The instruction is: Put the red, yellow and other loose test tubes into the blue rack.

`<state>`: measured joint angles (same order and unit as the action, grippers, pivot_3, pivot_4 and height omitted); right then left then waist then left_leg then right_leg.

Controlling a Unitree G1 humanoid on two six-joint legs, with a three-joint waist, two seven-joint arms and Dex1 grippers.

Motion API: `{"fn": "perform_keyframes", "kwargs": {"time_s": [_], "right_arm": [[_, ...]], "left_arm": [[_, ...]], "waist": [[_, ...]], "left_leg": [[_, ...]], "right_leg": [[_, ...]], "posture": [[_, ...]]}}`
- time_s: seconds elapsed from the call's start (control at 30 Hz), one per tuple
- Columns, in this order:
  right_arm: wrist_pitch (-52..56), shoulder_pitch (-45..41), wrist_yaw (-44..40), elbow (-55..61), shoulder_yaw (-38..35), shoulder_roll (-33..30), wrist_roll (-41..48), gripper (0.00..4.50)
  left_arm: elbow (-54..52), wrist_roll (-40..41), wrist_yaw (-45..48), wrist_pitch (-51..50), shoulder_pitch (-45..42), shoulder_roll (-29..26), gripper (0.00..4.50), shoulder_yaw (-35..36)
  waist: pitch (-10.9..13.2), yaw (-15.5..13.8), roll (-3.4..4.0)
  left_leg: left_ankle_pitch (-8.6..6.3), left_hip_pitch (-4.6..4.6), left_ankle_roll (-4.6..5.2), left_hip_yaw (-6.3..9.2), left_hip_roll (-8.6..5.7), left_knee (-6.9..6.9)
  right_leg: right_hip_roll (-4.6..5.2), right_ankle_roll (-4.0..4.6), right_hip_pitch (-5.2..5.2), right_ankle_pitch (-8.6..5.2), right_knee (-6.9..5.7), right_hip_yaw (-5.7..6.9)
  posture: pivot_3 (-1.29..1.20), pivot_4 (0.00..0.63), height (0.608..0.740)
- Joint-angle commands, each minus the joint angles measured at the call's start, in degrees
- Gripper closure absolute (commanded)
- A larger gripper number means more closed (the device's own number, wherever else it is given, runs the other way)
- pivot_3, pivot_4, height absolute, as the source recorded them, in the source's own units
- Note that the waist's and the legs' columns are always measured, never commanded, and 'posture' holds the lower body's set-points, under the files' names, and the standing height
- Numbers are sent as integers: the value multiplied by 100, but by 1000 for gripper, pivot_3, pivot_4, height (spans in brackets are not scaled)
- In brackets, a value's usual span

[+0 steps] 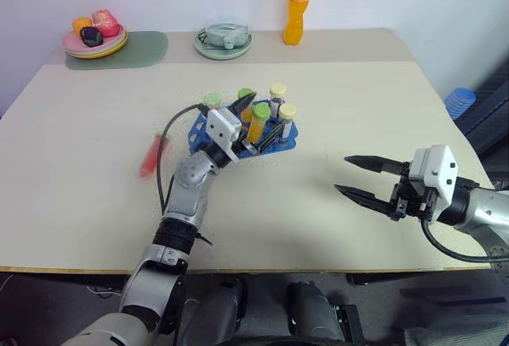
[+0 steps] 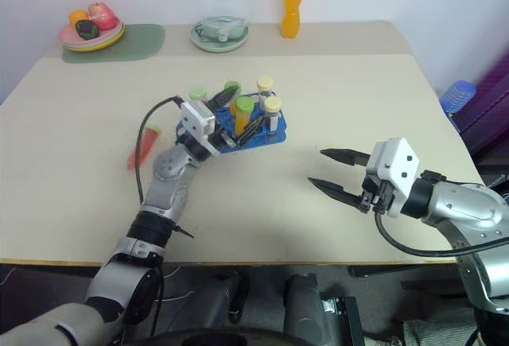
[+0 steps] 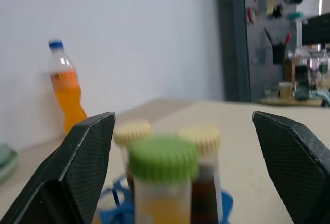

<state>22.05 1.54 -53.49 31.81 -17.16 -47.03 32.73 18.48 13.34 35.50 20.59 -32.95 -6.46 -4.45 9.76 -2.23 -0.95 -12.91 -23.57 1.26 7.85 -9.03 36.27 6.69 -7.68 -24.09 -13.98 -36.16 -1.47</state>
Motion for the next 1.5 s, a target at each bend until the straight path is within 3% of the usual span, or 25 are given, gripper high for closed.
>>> {"fn": "perform_keyframes", "kwargs": {"time_s": [0.03, 0.27, 0.53, 0.57, 0.7, 0.8, 1.0, 1.2, 1.5], "right_arm": [[-143, -146, 55, -21, 71, 104, 5, 1766], [-372, -505, 21, -317, 491, 292, -142, 1766], [-552, -899, -172, -696, 895, 420, -225, 1766], [-587, -939, -211, -752, 941, 425, -246, 1766], [-673, -1174, -337, -982, 1135, 513, -278, 1766], [-825, -1312, -452, -1188, 1292, 592, -380, 1766], [-941, -1366, -453, -1284, 1401, 731, -460, 1766], [-983, -1308, -412, -1266, 1364, 767, -481, 1766], [-931, -1022, -186, -974, 1277, 770, -470, 1766]], "left_arm": [[-668, 222, -120, -277, -75, -128, 21, 247], [-1081, 1216, -1285, -1990, -762, -478, 21, 1488], [-1721, 1266, -3008, -5437, -918, -1647, 21, 2128], [-1817, 1429, -3004, -5714, -912, -1747, 21, 2256], [-1507, 1893, -2386, -9077, -1157, -3055, 21, 1796], [-1067, 2071, -1318, -10123, -1557, -4051, 21, 959], [301, 1459, -705, -10231, -2551, -4302, 21, -149], [2142, 544, -222, -9645, -3595, -3822, 21, -1088], [4179, -686, 557, -8657, -4528, -2966, 21, -1791]], "waist": [[0, 0, 0], [1, 9, -1], [2, 9, -4], [2, 2, -4], [2, 39, -5], [3, 116, -6], [3, 154, -6], [3, 157, -6], [4, 170, -8]], "left_leg": [[1, 1, -1, 0, 0, 0], [1, 1, -2, 5, 0, 4], [13, 1, -23, 5, 0, 1], [13, 1, -23, 6, 0, 2], [14, 2, -24, 7, 0, 0], [10, 3, -18, 8, 0, -4], [12, 10, -22, 18, -1, -6], [21, 8, -38, 16, -1, -11], [20, 2, -35, 14, -2, -12]], "right_leg": [[0, 0, 0, 0, 0, 0], [-6, 0, -1, 0, -4, 1], [-20, -1, -4, 0, -9, 0], [-21, -1, -3, 0, -8, 0], [-23, -1, -9, 0, -15, 0], [-26, -1, -20, -1, -28, -1], [-24, 0, -19, -1, -25, 5], [-25, 0, -17, -1, -26, 1], [-23, 0, -21, -1, -23, 1]], "posture": [[0, 150, 740], [0, 150, 740], [0, 150, 740], [0, 150, 740], [0, 150, 740], [0, 150, 740], [0, 150, 740], [0, 150, 740], [0, 150, 740]]}}
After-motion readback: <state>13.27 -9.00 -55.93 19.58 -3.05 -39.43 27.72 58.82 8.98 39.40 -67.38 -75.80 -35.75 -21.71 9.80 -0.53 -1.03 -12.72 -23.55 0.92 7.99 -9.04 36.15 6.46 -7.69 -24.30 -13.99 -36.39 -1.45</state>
